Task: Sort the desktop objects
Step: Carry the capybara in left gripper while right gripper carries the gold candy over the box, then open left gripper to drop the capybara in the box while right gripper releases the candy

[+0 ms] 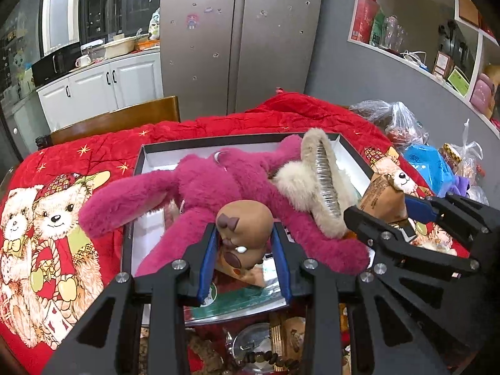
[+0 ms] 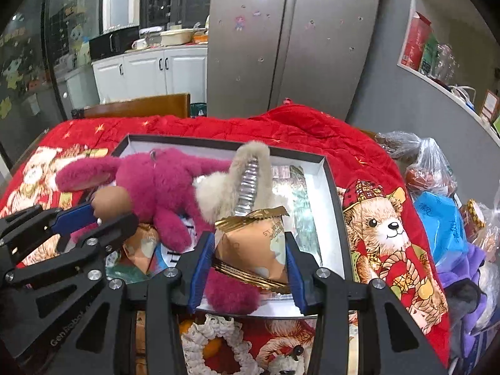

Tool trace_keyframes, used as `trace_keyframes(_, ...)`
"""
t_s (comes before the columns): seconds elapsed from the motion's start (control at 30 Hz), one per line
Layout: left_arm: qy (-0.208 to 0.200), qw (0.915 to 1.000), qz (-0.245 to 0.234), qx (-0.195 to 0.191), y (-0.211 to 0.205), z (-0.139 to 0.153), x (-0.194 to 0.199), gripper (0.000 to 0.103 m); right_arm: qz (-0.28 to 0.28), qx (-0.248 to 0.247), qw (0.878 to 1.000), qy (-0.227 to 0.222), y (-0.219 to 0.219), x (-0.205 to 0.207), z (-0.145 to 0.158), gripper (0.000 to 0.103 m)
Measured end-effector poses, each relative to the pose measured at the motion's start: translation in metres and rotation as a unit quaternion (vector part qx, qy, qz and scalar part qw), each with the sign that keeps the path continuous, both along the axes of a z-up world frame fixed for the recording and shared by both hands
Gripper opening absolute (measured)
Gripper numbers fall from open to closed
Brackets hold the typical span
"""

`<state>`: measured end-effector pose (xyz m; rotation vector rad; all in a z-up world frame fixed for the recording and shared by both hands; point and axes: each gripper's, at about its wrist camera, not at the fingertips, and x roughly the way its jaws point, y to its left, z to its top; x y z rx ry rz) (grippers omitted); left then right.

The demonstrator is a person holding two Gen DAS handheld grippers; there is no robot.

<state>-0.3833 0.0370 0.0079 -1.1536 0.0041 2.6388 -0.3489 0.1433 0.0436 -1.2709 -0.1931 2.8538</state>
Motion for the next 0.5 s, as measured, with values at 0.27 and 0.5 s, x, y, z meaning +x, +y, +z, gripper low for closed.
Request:
trace_keyframes(0.27,-0.001,1.0,-0.003,-0.002,0.0012,-0.0014,0.0011,0.035,-0.009,0.0,1.0,0.006,0.002,0.0023,0.0025,0.045)
trace_keyframes(0.5,0.003,0.9999,-0.001,-0.01,0.0023,-0.0015,0.001,0.036,-0.009,-0.004,1.0,0.003,0.004,-0.0003,0.001,0.045)
